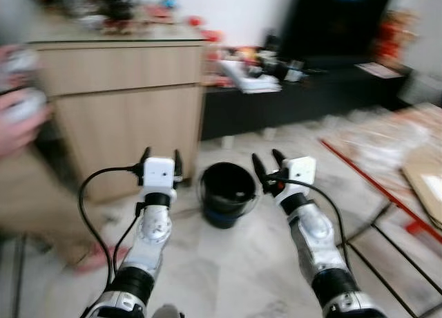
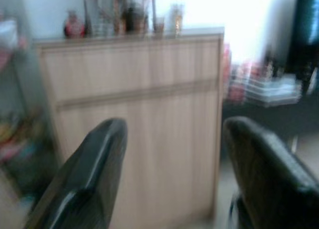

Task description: Picking trash to rubbish bin

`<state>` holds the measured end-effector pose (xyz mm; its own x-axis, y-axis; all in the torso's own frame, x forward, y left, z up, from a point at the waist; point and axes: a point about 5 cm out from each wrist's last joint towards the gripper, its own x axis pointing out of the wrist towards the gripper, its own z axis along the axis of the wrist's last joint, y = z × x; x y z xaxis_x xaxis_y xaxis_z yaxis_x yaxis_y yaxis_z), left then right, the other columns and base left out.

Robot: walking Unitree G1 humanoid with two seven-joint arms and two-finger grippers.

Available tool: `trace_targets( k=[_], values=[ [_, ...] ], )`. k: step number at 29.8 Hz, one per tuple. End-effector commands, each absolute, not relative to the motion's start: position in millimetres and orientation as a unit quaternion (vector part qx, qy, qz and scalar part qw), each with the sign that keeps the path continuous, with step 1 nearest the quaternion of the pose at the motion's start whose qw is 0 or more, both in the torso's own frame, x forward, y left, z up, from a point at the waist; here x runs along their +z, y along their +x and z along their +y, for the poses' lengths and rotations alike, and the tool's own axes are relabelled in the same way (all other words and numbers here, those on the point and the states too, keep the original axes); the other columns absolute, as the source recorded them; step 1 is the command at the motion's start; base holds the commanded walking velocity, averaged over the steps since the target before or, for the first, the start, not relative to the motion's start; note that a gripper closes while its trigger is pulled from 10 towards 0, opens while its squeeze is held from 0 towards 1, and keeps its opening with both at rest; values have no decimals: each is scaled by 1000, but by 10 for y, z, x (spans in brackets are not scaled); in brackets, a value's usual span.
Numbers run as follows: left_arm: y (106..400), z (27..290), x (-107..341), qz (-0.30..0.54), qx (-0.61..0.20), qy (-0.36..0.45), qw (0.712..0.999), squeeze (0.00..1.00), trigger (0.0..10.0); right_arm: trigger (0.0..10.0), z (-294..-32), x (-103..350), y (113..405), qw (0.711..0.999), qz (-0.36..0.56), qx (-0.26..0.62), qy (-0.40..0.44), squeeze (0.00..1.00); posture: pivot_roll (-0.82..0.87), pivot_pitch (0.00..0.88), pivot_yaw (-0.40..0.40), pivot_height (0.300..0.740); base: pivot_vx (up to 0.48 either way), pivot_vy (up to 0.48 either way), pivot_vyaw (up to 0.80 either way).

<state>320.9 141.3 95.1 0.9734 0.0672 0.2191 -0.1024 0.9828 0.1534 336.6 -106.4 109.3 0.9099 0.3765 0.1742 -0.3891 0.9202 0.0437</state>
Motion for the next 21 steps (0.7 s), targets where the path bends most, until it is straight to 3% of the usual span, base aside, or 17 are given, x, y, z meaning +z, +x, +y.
trace_targets(
  k=[1, 6, 16, 21],
  values=[
    [3246, 1297, 931, -89, 17, 77, 993, 0, 10000, 10000, -1186, 1030, 3348, 980, -69, 181, 34, 0, 180, 0, -140, 740, 0, 0, 0],
    [3233, 1274, 842, -69, -3, 65, 996, 0, 10000, 10000, -1263, 987, 3356, 983, -55, 171, 25, 0, 174, 0, -142, 740, 0, 0, 0],
    [3135, 1418, 451, 39, -7, 71, 997, 0, 10000, 10000, -1730, 655, 3295, 995, 38, 85, 34, 0, 158, 0, -147, 740, 0, 0, 0],
    [3006, 1507, 217, 98, 5, 69, 993, 0, 10000, 10000, -2004, 356, 3114, 993, 112, 32, 33, 0, 146, 0, -148, 740, 332, 0, 0]
  ],
)
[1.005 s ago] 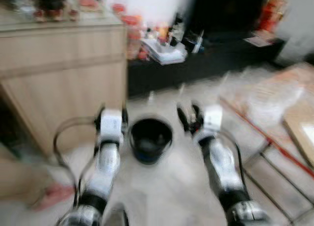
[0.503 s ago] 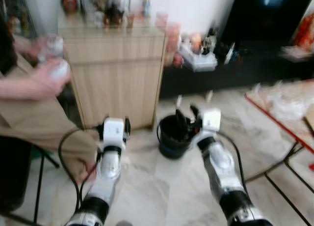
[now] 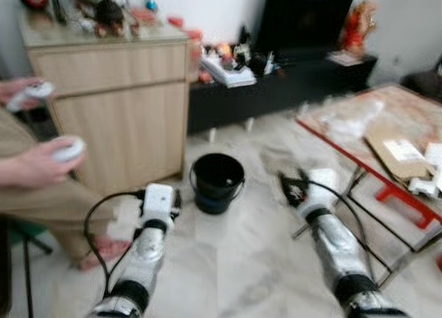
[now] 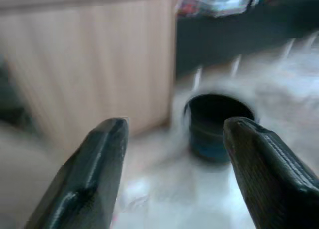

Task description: Picking trash to rubbish bin

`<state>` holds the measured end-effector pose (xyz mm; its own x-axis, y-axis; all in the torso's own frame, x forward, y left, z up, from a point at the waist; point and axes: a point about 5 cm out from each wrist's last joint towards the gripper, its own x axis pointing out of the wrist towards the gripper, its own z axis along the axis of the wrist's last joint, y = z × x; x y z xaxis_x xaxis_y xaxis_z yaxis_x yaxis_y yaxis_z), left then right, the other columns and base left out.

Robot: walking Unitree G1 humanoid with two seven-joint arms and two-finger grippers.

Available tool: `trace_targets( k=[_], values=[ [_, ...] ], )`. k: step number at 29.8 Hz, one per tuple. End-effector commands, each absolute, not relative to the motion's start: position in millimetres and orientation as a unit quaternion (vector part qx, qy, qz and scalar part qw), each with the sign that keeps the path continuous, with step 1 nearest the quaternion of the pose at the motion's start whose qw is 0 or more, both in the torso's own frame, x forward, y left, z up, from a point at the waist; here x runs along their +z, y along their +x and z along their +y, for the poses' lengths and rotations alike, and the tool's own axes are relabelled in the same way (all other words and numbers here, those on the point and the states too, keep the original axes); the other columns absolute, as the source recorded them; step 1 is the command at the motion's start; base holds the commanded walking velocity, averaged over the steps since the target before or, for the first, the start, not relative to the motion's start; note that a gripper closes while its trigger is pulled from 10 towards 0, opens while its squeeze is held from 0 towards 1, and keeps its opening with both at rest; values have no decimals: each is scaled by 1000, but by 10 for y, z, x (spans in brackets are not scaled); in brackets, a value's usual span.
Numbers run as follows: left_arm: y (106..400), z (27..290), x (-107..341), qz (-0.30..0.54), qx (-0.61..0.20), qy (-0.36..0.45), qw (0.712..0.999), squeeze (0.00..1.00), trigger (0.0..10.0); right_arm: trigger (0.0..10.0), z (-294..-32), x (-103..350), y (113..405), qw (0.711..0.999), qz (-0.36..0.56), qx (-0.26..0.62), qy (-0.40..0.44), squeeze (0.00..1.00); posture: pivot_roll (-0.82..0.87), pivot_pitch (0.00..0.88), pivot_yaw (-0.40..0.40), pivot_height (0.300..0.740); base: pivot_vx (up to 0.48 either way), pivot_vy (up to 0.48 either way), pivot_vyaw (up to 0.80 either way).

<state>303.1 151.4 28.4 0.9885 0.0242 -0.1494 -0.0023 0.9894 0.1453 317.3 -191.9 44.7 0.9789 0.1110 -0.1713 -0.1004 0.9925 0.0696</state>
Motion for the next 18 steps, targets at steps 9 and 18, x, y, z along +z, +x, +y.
trace_targets(
  k=[9, 18],
  values=[
    [2849, 1552, -9, 161, 3, 70, 984, 0, 10000, 10000, -2246, 13, 2813, 978, 195, -47, 59, 0, 148, 0, -148, 740, 388, 0, 0],
    [2621, 1525, -306, 269, -35, 60, 961, 0, 10000, 10000, -2279, -264, 2521, 960, 256, -78, 86, 0, 168, 0, -124, 740, 160, 0, 0]
  ],
)
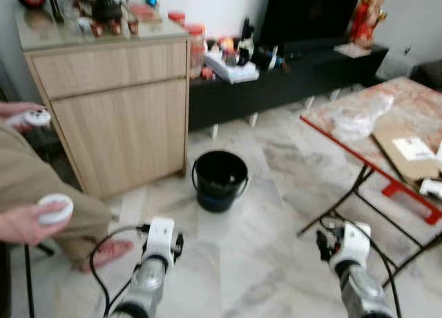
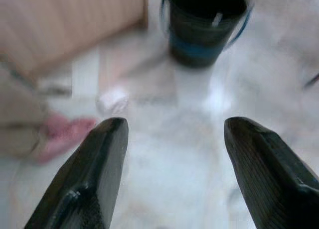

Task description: Picking trash to rubbish bin

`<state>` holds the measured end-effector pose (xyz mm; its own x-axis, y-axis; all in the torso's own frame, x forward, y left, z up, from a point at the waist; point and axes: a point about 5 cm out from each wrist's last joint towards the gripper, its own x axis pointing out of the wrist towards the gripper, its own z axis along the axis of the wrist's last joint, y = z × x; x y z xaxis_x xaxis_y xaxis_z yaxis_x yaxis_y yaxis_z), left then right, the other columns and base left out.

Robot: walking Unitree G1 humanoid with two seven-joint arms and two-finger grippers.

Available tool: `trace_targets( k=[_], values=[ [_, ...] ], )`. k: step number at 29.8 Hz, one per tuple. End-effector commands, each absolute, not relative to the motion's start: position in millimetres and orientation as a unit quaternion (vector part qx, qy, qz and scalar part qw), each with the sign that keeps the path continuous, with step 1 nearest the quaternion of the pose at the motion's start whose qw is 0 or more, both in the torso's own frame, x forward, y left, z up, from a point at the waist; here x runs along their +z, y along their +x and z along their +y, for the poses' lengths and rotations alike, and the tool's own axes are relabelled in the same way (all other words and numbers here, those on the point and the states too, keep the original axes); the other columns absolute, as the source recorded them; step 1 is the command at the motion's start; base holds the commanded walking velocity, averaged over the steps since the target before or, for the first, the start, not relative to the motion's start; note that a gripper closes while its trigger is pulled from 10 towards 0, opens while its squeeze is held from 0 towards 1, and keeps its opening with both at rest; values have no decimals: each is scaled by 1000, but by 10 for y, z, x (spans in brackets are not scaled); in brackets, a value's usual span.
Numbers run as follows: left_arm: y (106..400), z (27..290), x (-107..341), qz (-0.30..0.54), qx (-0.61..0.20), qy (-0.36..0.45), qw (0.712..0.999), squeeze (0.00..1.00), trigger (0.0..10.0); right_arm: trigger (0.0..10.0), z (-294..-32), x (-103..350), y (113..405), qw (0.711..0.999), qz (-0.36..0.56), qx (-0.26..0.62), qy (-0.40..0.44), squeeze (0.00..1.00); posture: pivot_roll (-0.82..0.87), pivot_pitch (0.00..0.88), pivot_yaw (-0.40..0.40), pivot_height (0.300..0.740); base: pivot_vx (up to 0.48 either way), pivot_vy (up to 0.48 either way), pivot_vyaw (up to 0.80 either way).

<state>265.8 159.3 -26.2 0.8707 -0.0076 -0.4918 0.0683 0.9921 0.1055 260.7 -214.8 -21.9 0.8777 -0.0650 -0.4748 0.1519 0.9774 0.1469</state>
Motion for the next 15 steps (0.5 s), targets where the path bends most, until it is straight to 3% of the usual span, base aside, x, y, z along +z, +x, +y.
trace_targets(
  k=[1, 5, 15],
  values=[
    [2607, 1531, -320, 273, -35, 60, 960, 0, 10000, 10000, -2280, -282, 2502, 958, 261, -81, 85, 0, 168, 0, -124, 740, 0, 0, 0],
    [2432, 1640, -467, 321, -38, 81, 943, 0, 10000, 10000, -2252, -449, 2317, 939, 307, -115, 108, 0, 175, 0, -71, 740, 0, 0, 0],
    [2069, 1881, -702, 409, -20, 110, 906, 0, 10000, 10000, -2171, -624, 2090, 915, 341, -147, 159, 0, 179, 0, -25, 740, 0, 0, 0]
  ],
)
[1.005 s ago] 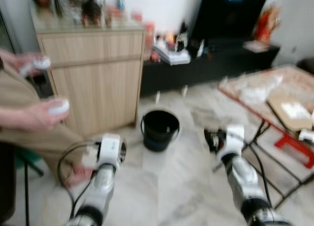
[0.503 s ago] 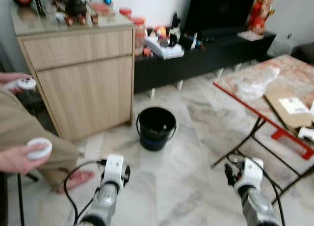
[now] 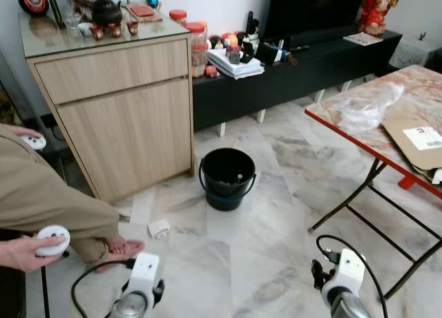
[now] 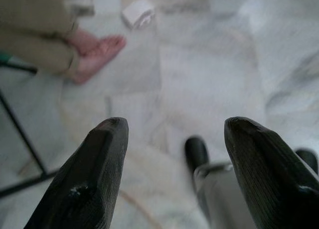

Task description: Picking trash to rubbish bin

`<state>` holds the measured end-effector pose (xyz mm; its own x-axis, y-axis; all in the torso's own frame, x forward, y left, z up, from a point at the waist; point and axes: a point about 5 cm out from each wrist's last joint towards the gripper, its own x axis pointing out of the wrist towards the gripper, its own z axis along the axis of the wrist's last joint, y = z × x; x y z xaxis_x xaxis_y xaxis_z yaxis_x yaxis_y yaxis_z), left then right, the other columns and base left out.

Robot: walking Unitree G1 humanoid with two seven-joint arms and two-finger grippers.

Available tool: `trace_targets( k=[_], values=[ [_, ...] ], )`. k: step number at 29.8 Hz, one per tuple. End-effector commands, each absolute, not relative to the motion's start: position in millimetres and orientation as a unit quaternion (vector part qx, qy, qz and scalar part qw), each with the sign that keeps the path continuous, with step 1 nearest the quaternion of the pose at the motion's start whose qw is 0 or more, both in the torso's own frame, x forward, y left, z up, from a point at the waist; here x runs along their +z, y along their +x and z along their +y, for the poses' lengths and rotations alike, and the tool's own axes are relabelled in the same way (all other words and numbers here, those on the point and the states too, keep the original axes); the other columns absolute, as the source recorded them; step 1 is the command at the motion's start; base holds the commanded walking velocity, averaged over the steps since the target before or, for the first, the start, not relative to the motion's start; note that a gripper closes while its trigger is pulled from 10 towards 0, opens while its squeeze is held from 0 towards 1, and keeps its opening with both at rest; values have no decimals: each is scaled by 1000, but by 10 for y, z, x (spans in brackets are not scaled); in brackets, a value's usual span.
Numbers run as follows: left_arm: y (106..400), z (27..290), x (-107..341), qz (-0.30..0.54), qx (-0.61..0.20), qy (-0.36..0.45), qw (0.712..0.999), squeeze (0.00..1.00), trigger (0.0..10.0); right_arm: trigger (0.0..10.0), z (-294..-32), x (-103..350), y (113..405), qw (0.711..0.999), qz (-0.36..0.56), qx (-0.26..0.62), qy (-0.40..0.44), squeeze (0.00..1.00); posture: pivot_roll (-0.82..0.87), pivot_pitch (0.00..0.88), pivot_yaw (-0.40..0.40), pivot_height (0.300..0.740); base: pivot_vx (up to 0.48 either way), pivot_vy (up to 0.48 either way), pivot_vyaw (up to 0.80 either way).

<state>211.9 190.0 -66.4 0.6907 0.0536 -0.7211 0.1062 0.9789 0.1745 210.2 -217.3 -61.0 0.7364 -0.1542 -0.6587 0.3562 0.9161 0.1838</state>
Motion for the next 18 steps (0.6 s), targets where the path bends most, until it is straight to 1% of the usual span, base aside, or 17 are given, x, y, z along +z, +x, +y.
trace_targets(
  k=[1, 5, 9, 17, 18],
  values=[
    [2054, 1883, -711, 411, -18, 109, 905, 0, 10000, 10000, -2165, -644, 2061, 912, 348, -150, 159, 0, 179, 0, -25, 740, 0, 0, 0],
    [2057, 1876, -710, 411, -12, 105, 906, 0, 10000, 10000, -2139, -707, 1967, 902, 368, -158, 163, 0, 183, 0, -28, 740, 0, 0, 0],
    [2093, 1857, -693, 407, -10, 106, 907, 0, 10000, 10000, -2093, -733, 1935, 900, 373, -149, 170, 0, 186, 0, -40, 740, 0, 0, 0],
    [2105, 1847, -690, 408, -9, 109, 906, 0, 10000, 10000, -2092, -750, 1910, 896, 381, -155, 170, 0, 183, 0, -42, 740, 0, 0, 0],
    [2104, 1847, -691, 410, -9, 110, 906, 0, 10000, 10000, -2093, -753, 1906, 895, 383, -156, 170, 0, 184, 0, -44, 740, 0, 0, -531]
  ],
)
